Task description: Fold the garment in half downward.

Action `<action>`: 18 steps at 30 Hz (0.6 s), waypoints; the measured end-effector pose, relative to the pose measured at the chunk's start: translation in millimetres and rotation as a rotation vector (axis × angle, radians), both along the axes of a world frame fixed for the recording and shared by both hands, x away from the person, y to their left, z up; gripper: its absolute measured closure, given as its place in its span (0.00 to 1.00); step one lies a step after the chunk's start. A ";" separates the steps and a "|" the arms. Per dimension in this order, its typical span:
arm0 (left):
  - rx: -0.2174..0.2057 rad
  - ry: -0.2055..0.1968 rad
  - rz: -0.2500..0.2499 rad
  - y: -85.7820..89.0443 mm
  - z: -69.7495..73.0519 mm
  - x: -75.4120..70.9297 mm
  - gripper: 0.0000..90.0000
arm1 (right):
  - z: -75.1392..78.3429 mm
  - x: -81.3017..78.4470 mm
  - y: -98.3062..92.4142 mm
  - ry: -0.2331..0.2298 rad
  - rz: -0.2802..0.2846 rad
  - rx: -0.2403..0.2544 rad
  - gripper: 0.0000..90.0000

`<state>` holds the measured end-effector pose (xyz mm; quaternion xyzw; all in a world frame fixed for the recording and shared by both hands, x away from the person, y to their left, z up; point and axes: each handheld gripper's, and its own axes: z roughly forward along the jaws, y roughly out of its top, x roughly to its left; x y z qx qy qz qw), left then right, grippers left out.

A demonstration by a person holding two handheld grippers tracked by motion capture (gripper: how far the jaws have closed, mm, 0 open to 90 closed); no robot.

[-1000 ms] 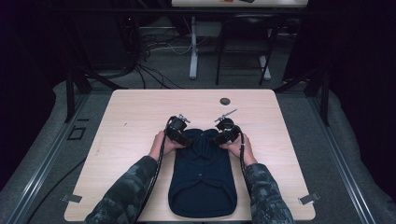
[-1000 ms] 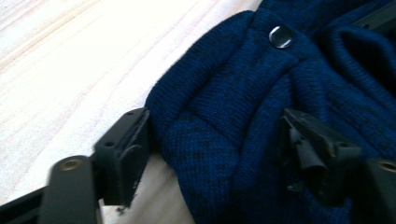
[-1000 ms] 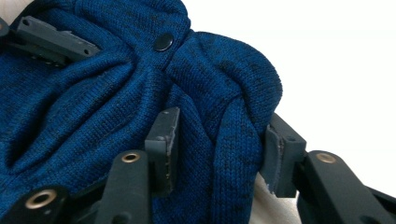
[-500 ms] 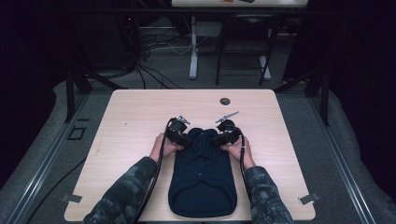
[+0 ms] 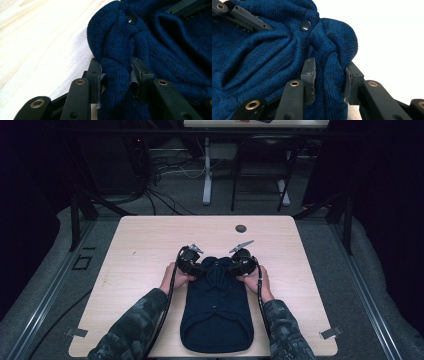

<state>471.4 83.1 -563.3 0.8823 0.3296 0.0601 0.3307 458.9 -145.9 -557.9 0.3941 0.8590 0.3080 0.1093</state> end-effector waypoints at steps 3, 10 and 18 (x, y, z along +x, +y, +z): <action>-0.008 -0.007 0.001 1.1 2.3 -1.1 0.72 | 4.7 -4.3 1.1 -0.037 0.015 -0.019 0.74; -0.007 -0.031 -0.010 1.9 11.2 -5.3 0.71 | 14.1 -11.8 1.8 -0.096 0.036 -0.053 0.74; 0.016 -0.035 -0.034 6.7 21.7 -10.0 0.67 | 25.7 -26.2 6.6 -0.216 0.057 -0.075 0.74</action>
